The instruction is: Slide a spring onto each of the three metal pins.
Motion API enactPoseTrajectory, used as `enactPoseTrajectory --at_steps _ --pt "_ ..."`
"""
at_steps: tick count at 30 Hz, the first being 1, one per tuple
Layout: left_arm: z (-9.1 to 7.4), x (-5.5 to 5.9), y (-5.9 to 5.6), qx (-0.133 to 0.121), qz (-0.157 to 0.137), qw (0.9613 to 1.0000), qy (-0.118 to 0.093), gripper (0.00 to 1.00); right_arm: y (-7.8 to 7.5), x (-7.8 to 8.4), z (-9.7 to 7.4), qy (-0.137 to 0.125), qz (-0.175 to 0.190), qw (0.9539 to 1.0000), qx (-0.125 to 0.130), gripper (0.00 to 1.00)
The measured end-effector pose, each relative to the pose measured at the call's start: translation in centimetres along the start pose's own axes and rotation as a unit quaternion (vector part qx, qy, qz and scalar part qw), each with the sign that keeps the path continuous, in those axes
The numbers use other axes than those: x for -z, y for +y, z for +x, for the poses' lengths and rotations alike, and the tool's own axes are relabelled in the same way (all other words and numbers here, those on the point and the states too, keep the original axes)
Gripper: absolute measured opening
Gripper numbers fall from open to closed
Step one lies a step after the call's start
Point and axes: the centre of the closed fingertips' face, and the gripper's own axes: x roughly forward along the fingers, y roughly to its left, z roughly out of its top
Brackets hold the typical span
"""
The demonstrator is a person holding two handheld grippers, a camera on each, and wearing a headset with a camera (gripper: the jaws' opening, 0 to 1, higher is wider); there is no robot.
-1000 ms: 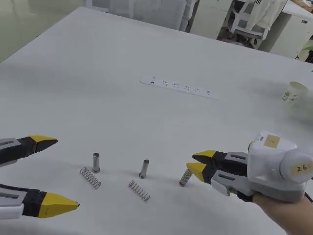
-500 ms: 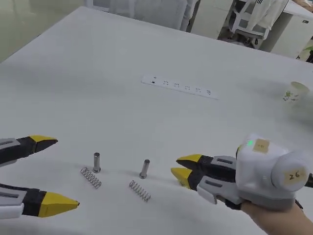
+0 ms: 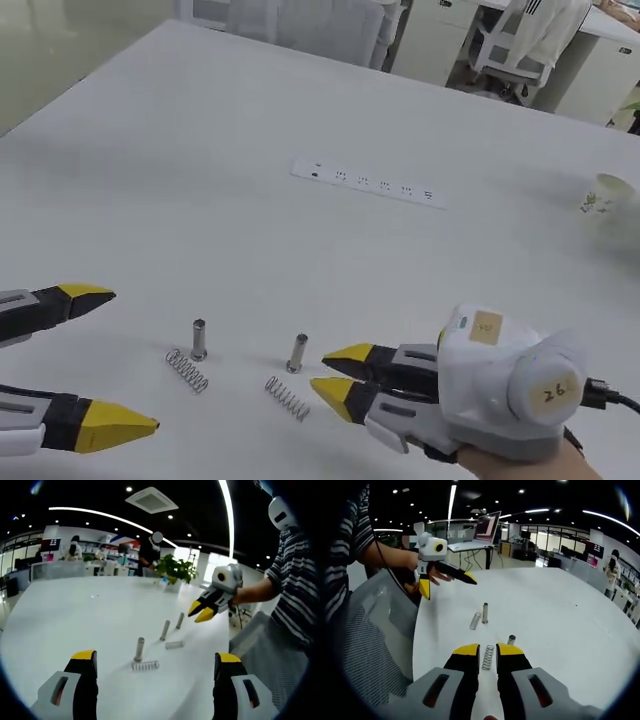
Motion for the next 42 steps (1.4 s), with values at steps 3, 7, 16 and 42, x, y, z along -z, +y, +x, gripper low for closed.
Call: enactPoseTrajectory --at_steps 3,7,16,42 --pt "0.1 -0.2 0.0 0.0 -0.002 1.0 -0.004 0.94 0.2 0.0 0.5 0.002 0.003 1.0 -0.006 0.11" --pt "0.2 -0.4 -0.2 0.002 0.0 1.0 -0.004 0.94 0.4 0.5 1.2 0.01 0.002 0.9999 -0.009 0.11" --pt "0.1 -0.1 -0.4 0.003 0.0 1.0 0.0 0.94 0.7 1.9 2.9 0.031 -0.007 0.9994 -0.01 0.11" --pt "-0.4 0.5 -0.4 -0.004 -0.006 1.0 0.003 0.93 -0.2 6.0 5.3 0.095 -0.001 0.9955 0.002 0.11"
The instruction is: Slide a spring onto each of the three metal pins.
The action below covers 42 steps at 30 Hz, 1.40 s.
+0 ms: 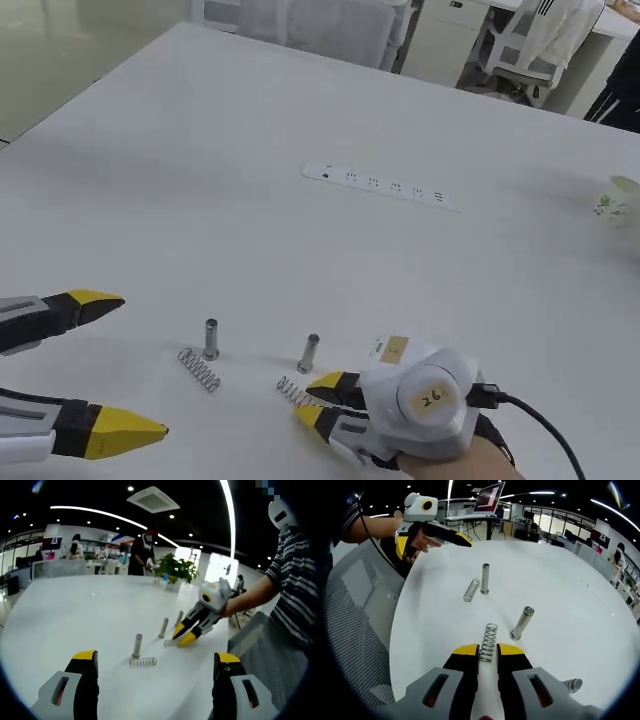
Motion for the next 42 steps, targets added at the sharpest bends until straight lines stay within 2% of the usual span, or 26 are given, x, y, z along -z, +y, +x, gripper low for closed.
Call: enactPoseTrajectory --at_steps 12,19,21,23,25,32,35,39,42 --pt "-0.1 0.1 -0.3 -0.002 -0.001 1.0 0.002 0.92 0.0 0.3 0.0 -0.012 0.023 0.9997 -0.004 0.08" --pt "0.0 0.1 -1.0 0.008 0.013 0.9998 0.012 0.92 0.2 -0.3 -1.2 -0.02 0.016 0.9996 -0.006 0.08" --pt "0.0 0.0 -1.1 0.008 0.019 0.9997 0.008 0.91 0.2 -0.5 -1.7 -0.021 0.011 0.9997 -0.006 0.08" --pt "-0.2 -0.5 -1.4 0.012 0.03 0.9995 0.0 0.85 0.0 -0.7 -2.3 -0.025 0.006 0.9997 -0.005 0.08" --pt "-0.1 -0.9 -1.6 0.018 0.03 0.9994 -0.007 0.84 0.0 -0.8 -2.7 -0.028 0.004 0.9996 -0.006 0.08" --pt "0.1 -0.9 -2.3 0.04 0.038 0.9985 0.0 0.79 0.0 -1.3 -4.1 -0.03 -0.023 0.9992 -0.009 0.08" --pt "0.4 -0.9 -2.4 0.042 0.043 0.9982 0.004 0.74 0.5 -1.7 -4.6 -0.035 -0.043 0.9983 -0.019 0.08" --pt "0.7 -1.3 -2.7 0.053 0.043 0.9977 -0.001 0.72 1.3 -2.1 -5.0 -0.041 -0.071 0.996 -0.037 0.08" --pt "1.1 -1.2 -3.2 0.07 0.048 0.9963 0.011 0.67 1.9 -2.4 -5.3 -0.042 -0.086 0.9941 -0.051 0.08"
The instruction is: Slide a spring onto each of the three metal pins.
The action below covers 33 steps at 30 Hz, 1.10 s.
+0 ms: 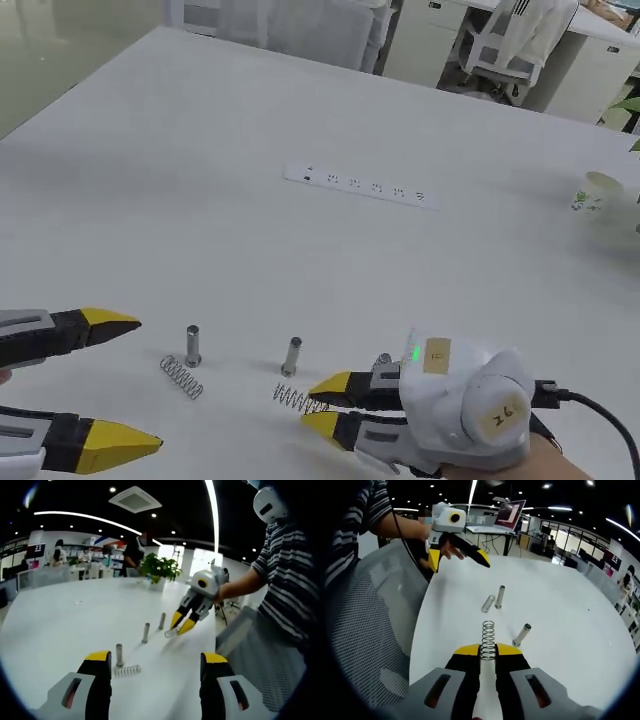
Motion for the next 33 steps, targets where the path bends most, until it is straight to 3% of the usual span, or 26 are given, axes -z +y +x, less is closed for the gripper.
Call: enactPoseTrajectory --at_steps 12,16,22,33 --pt "2.9 0.0 -2.3 0.068 0.018 0.9973 0.019 0.57 1.1 -0.7 -0.3 0.005 -0.063 0.9975 -0.032 0.08" --pt "3.9 0.0 -2.5 0.084 0.024 0.9959 0.026 0.52 1.2 -1.2 -0.5 0.001 -0.078 0.9964 -0.035 0.08" --pt "5.5 -0.5 -3.3 0.106 0.031 0.9935 0.025 0.43 1.3 -1.9 -0.7 -0.007 -0.081 0.9959 -0.04 0.08" --pt "7.3 -0.2 -4.0 0.134 0.036 0.9898 0.029 0.31 1.6 -1.7 -0.8 -0.01 -0.081 0.9956 -0.045 0.08"
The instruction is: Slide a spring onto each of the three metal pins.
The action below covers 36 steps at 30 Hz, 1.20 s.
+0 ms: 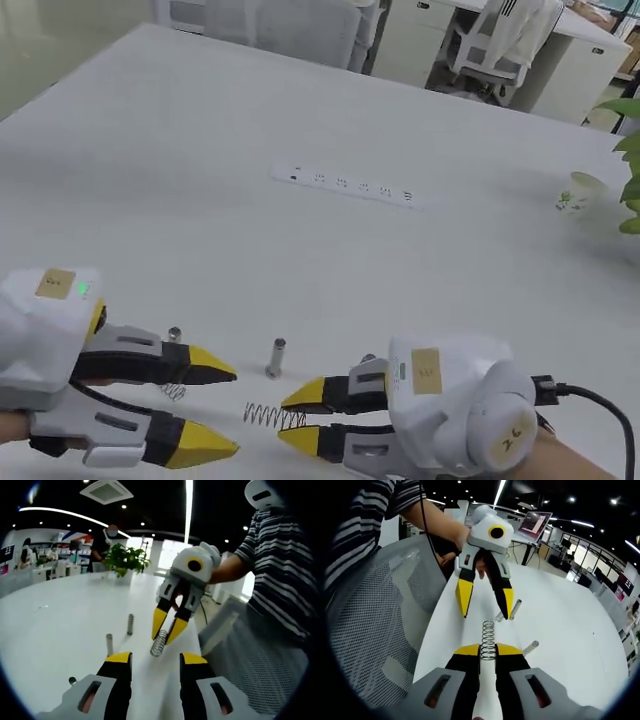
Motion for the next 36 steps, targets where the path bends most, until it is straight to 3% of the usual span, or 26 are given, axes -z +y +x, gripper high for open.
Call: enactPoseTrajectory --at_steps 7,18,23,36 --pt "0.8 -0.8 -0.1 0.009 -0.004 0.9999 -0.014 0.23 -0.2 -0.6 -0.3 -0.012 0.007 0.9999 0.004 0.08" --pt "2.1 -0.9 -0.8 0.028 0.007 0.9995 -0.011 0.16 0.0 -0.7 -0.6 -0.016 0.01 0.9998 0.0 0.08" --pt "2.2 -1.2 -0.9 0.032 0.009 0.9993 -0.015 0.06 0.0 -0.8 -0.7 -0.016 0.009 0.9998 -0.001 0.08" --pt "2.3 -1.5 -1.1 0.039 0.02 0.9989 -0.017 0.04 0.1 -0.8 -1.0 -0.025 0.029 0.9992 -0.003 0.08"
